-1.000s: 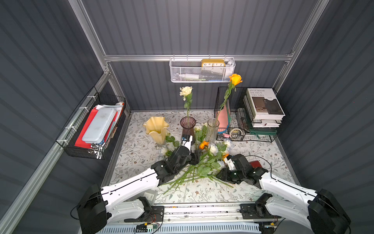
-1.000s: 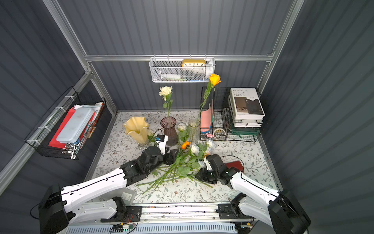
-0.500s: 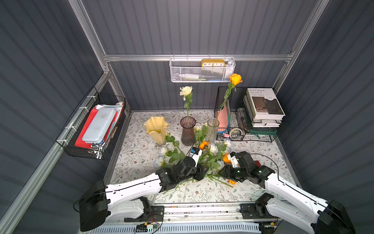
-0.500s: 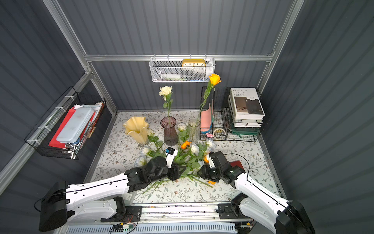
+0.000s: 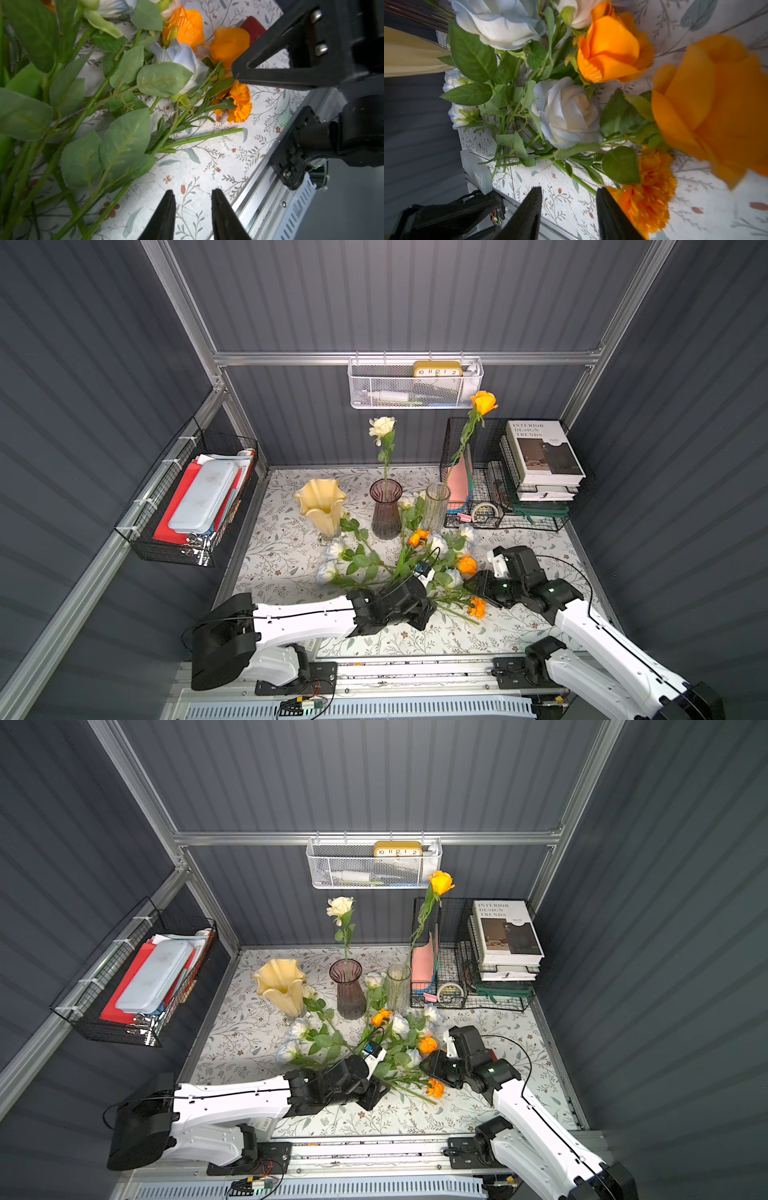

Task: Arrange the flowers in different vases according to their colors
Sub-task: Pick up the flower at the center of the board.

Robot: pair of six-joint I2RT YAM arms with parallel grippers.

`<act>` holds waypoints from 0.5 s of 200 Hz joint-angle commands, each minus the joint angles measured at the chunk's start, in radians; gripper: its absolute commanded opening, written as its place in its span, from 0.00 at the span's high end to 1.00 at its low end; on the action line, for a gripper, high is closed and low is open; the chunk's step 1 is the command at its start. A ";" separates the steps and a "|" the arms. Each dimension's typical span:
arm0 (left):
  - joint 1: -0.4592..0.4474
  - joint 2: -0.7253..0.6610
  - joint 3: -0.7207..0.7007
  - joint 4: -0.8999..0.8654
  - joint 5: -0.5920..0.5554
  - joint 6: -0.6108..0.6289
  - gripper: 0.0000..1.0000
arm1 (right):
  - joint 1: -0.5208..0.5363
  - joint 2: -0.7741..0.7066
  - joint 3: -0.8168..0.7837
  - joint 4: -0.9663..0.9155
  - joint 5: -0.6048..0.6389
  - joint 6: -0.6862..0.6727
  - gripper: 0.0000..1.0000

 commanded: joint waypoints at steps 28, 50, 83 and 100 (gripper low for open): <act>-0.021 0.002 0.066 -0.264 -0.066 -0.143 0.54 | -0.027 0.022 0.023 -0.016 -0.048 -0.048 0.52; -0.021 0.023 0.089 -0.326 -0.067 -0.172 0.54 | -0.029 0.036 0.009 0.016 -0.059 -0.044 0.52; -0.021 0.118 0.129 -0.363 -0.058 -0.225 0.59 | -0.030 0.059 0.014 0.024 -0.085 -0.061 0.52; -0.014 0.139 0.137 -0.370 -0.092 -0.226 0.59 | -0.031 0.068 0.011 0.028 -0.101 -0.067 0.52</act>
